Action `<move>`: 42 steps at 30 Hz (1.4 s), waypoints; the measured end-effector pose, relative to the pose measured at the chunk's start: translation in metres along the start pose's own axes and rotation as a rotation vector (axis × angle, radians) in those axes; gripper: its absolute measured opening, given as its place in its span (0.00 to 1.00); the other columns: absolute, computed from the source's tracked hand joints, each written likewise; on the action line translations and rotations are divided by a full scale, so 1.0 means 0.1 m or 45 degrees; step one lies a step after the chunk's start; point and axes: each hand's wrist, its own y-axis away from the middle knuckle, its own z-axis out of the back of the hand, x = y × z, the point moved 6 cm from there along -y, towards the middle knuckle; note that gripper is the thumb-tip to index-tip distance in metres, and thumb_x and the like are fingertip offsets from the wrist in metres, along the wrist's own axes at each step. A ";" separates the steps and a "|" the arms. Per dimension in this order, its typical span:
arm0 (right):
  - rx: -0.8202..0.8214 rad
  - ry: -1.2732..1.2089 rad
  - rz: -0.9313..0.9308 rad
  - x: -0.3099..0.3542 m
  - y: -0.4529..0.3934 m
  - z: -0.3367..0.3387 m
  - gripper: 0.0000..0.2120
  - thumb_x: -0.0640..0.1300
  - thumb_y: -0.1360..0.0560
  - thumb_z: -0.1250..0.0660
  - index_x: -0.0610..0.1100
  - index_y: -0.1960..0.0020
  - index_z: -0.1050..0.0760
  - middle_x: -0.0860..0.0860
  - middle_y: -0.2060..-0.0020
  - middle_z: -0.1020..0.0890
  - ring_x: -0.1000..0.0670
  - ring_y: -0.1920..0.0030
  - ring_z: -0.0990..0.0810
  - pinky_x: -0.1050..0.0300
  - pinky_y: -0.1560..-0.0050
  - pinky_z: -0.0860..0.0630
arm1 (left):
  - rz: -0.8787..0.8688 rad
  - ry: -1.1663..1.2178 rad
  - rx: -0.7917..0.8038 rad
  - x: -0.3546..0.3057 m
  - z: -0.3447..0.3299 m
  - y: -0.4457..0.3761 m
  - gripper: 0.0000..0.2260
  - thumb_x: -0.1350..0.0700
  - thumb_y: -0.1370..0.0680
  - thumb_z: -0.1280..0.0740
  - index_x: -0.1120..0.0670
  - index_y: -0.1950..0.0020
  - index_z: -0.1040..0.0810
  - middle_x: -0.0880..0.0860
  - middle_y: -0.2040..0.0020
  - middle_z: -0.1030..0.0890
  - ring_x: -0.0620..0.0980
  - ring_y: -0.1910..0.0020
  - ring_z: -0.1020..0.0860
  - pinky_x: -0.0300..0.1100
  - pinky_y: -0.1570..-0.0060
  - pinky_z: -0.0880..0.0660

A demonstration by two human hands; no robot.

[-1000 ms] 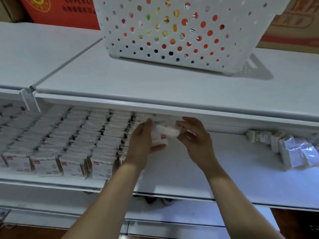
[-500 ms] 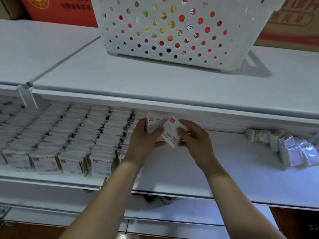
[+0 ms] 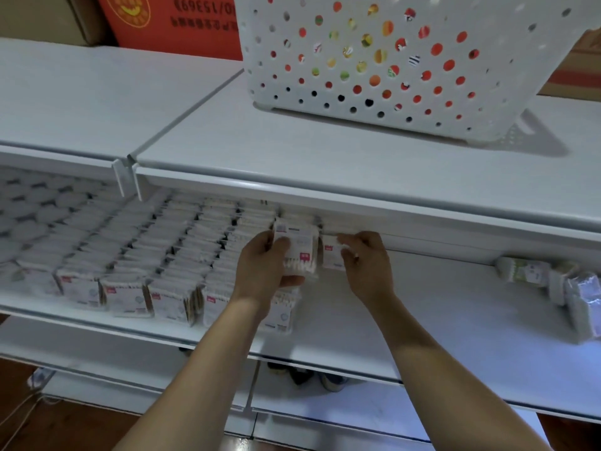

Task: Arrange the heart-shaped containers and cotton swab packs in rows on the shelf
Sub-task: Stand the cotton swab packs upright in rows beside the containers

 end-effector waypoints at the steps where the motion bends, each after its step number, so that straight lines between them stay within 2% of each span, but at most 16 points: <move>1: -0.021 0.028 -0.005 -0.02 0.00 -0.01 0.13 0.39 0.25 0.29 0.49 0.42 0.17 0.47 0.44 0.25 0.46 0.47 0.24 0.52 0.47 0.22 | 0.005 -0.009 0.017 -0.01 0.01 0.00 0.08 0.59 0.18 0.37 0.59 0.46 0.19 0.58 0.51 0.16 0.55 0.56 0.17 0.44 0.65 0.19; 7: -0.039 0.079 -0.013 -0.07 -0.03 -0.05 0.13 0.42 0.25 0.28 0.51 0.42 0.17 0.46 0.43 0.25 0.44 0.44 0.26 0.51 0.46 0.23 | 0.027 -0.009 0.085 -0.02 -0.01 0.04 0.08 0.57 0.17 0.37 0.57 0.44 0.20 0.55 0.54 0.16 0.48 0.62 0.17 0.44 0.64 0.19; 10: -0.015 0.150 -0.018 -0.09 -0.07 -0.06 0.13 0.44 0.24 0.29 0.52 0.40 0.18 0.46 0.39 0.27 0.43 0.44 0.27 0.48 0.47 0.22 | 0.053 0.008 0.111 -0.02 -0.07 0.06 0.09 0.56 0.17 0.37 0.57 0.40 0.22 0.56 0.51 0.17 0.51 0.57 0.17 0.45 0.62 0.18; 13: 0.032 0.295 0.072 -0.07 -0.05 -0.02 0.19 0.49 0.23 0.32 0.50 0.32 0.24 0.42 0.34 0.28 0.39 0.39 0.27 0.44 0.43 0.23 | 0.039 -0.021 0.122 -0.02 -0.11 0.05 0.13 0.55 0.17 0.37 0.57 0.35 0.24 0.57 0.45 0.17 0.52 0.53 0.17 0.45 0.61 0.19; 17: -0.130 0.001 -0.027 0.08 0.06 0.32 0.18 0.51 0.20 0.38 0.47 0.33 0.22 0.46 0.40 0.20 0.44 0.39 0.24 0.52 0.40 0.25 | -0.029 -0.126 0.149 -0.04 -0.15 0.03 0.10 0.56 0.18 0.36 0.51 0.37 0.22 0.50 0.49 0.16 0.46 0.56 0.18 0.42 0.61 0.21; 19: -0.042 -0.338 -0.149 0.20 0.09 0.46 0.13 0.49 0.19 0.37 0.52 0.35 0.22 0.53 0.45 0.18 0.54 0.45 0.20 0.62 0.44 0.25 | -0.060 -0.223 0.214 -0.05 -0.22 0.02 0.11 0.57 0.18 0.36 0.50 0.36 0.21 0.49 0.49 0.16 0.43 0.56 0.18 0.38 0.63 0.22; 21: 0.164 -0.706 -0.292 0.29 0.09 0.46 0.13 0.47 0.19 0.35 0.55 0.36 0.23 0.54 0.47 0.16 0.57 0.50 0.17 0.62 0.48 0.21 | -0.099 -0.308 0.274 -0.05 -0.31 0.03 0.12 0.59 0.19 0.35 0.51 0.36 0.22 0.52 0.46 0.16 0.47 0.52 0.17 0.38 0.62 0.21; 24: 0.295 -0.506 -0.158 0.35 0.14 0.52 0.18 0.45 0.23 0.29 0.53 0.34 0.24 0.56 0.45 0.17 0.55 0.47 0.18 0.57 0.47 0.20 | -0.195 -0.490 0.344 -0.04 -0.44 0.04 0.12 0.58 0.20 0.32 0.50 0.37 0.21 0.50 0.39 0.18 0.51 0.42 0.19 0.46 0.46 0.21; 27: 0.435 -0.471 -0.006 0.35 0.25 0.54 0.28 0.43 0.23 0.28 0.54 0.26 0.32 0.60 0.34 0.24 0.60 0.37 0.24 0.61 0.43 0.23 | -0.216 -0.736 0.480 -0.03 -0.54 0.01 0.22 0.56 0.22 0.29 0.48 0.28 0.27 0.46 0.34 0.23 0.44 0.36 0.25 0.41 0.38 0.28; 29: 0.519 -0.457 0.082 0.38 0.30 0.57 0.29 0.42 0.23 0.29 0.59 0.26 0.34 0.60 0.33 0.25 0.60 0.38 0.24 0.65 0.42 0.24 | -0.240 -0.820 0.534 -0.04 -0.58 -0.01 0.24 0.54 0.25 0.26 0.47 0.30 0.29 0.49 0.37 0.21 0.47 0.39 0.22 0.47 0.39 0.24; 31: 0.462 -0.435 0.066 0.36 0.31 0.63 0.25 0.42 0.24 0.27 0.62 0.33 0.28 0.59 0.41 0.20 0.58 0.45 0.20 0.63 0.45 0.22 | -0.274 -0.791 0.471 -0.06 -0.56 -0.04 0.25 0.52 0.27 0.24 0.47 0.33 0.29 0.50 0.43 0.19 0.47 0.45 0.20 0.47 0.46 0.22; 33: 0.368 -0.479 -0.118 0.25 0.31 0.66 0.20 0.43 0.26 0.25 0.60 0.39 0.23 0.59 0.47 0.17 0.57 0.49 0.17 0.59 0.47 0.20 | -0.270 -0.670 0.445 -0.07 -0.54 -0.07 0.24 0.53 0.28 0.23 0.46 0.35 0.28 0.50 0.45 0.19 0.48 0.47 0.19 0.43 0.51 0.22; 35: 0.369 -0.558 -0.269 0.17 0.34 0.62 0.13 0.45 0.26 0.26 0.55 0.43 0.20 0.58 0.50 0.15 0.57 0.52 0.16 0.52 0.48 0.19 | -0.276 -0.589 0.452 -0.07 -0.52 -0.12 0.23 0.59 0.27 0.24 0.47 0.36 0.28 0.53 0.45 0.18 0.51 0.48 0.18 0.44 0.51 0.21; 37: 0.358 -0.424 -0.214 0.21 0.36 0.61 0.10 0.48 0.25 0.28 0.53 0.44 0.19 0.59 0.50 0.17 0.58 0.51 0.18 0.55 0.48 0.21 | -0.309 -0.631 0.436 -0.06 -0.51 -0.17 0.22 0.62 0.26 0.26 0.47 0.36 0.28 0.54 0.46 0.17 0.52 0.50 0.18 0.45 0.50 0.21; 40: 0.306 -0.334 -0.059 0.35 0.35 0.64 0.25 0.46 0.24 0.29 0.55 0.28 0.29 0.61 0.46 0.21 0.59 0.48 0.21 0.66 0.48 0.25 | -0.390 -0.750 0.506 -0.08 -0.59 -0.18 0.27 0.61 0.25 0.28 0.46 0.30 0.33 0.51 0.50 0.17 0.49 0.54 0.18 0.43 0.53 0.22; 42: 0.342 -0.266 0.074 0.40 0.33 0.61 0.31 0.44 0.23 0.30 0.59 0.24 0.37 0.58 0.46 0.21 0.57 0.51 0.21 0.65 0.50 0.24 | -0.463 -0.807 0.534 -0.12 -0.64 -0.17 0.30 0.60 0.24 0.28 0.45 0.27 0.37 0.48 0.49 0.18 0.47 0.52 0.19 0.40 0.53 0.23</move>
